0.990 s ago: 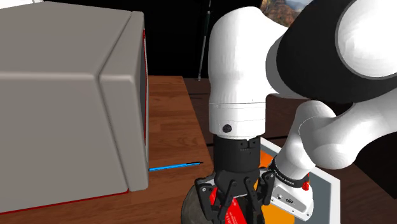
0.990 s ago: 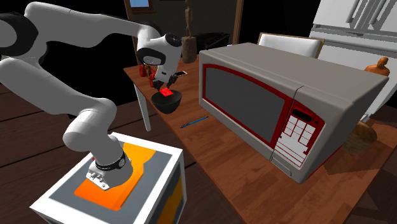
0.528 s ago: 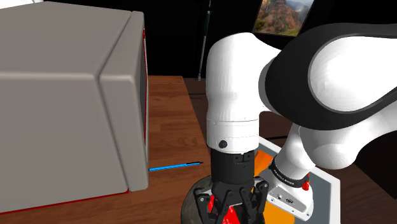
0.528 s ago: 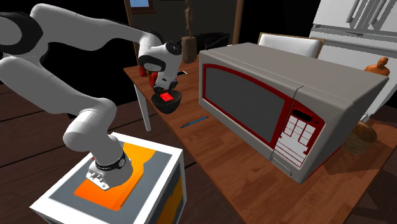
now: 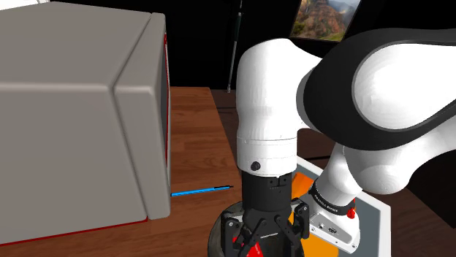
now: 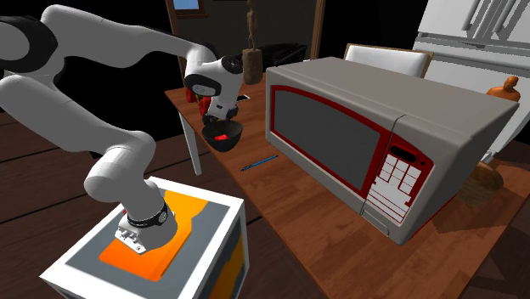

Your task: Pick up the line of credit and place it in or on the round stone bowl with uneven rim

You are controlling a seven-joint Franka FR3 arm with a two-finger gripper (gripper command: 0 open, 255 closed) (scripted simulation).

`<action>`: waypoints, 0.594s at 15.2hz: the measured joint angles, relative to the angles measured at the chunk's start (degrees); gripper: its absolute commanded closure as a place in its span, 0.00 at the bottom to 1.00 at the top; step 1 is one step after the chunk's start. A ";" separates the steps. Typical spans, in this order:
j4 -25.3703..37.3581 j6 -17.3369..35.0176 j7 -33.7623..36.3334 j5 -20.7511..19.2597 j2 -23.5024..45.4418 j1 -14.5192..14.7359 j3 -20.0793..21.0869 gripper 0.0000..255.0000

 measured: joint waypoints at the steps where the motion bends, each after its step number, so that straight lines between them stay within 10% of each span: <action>1: 0.00 0.00 0.00 0.00 0.00 0.00 0.00 0.00; 9: 3.10 -5.90 0.48 -4.33 -1.55 -1.61 -4.75 0.00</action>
